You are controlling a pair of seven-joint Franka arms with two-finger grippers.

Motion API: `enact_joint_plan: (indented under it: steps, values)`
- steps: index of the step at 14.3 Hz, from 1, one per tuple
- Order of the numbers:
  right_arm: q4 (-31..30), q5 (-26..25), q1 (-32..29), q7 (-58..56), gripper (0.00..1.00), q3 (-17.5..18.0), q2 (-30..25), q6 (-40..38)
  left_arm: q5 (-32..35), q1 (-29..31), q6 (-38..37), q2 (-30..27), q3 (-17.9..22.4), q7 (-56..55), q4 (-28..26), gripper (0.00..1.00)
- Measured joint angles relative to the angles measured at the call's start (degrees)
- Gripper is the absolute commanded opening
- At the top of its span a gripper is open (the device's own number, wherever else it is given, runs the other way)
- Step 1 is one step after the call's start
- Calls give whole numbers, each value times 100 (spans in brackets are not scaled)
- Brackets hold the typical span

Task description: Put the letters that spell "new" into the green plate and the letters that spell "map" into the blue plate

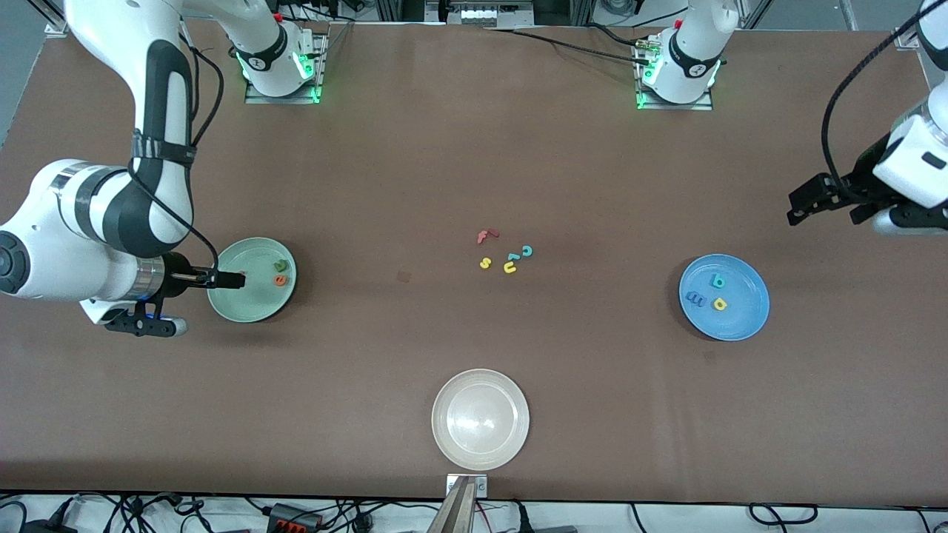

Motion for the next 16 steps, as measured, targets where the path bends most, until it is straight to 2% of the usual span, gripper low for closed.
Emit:
enact_joint_plan:
  steps: [2, 5, 7, 9, 11, 14, 16]
  values:
    - [28, -715, -586, 414, 100, 930, -477, 103, 10, 2, -28, -266, 52, 282, -212, 100]
    - [44, -1712, -1558, 821, 100, 2291, -1083, 117, 34, 11, -113, -353, 36, 491, -258, 100]
    - [51, -2159, -2248, 1030, 100, 3083, -1406, 120, 149, 23, -171, -352, -98, 506, -262, 100]
    - [59, -2326, -2924, 1107, 100, 3700, -1710, 117, 194, 41, -171, -353, -152, 511, -256, 100]
    - [60, -2375, -3382, 1082, 100, 3951, -2002, 75, 195, 61, -171, -353, -154, 531, -252, 100]
    - [57, -2848, -3614, 609, 100, 3963, -2394, -18, 195, 73, -245, -353, -158, 548, -241, 100]
    - [56, -2943, -3708, 330, 100, 3962, -2595, -70, 195, 73, -305, -353, -163, 550, -235, 100]
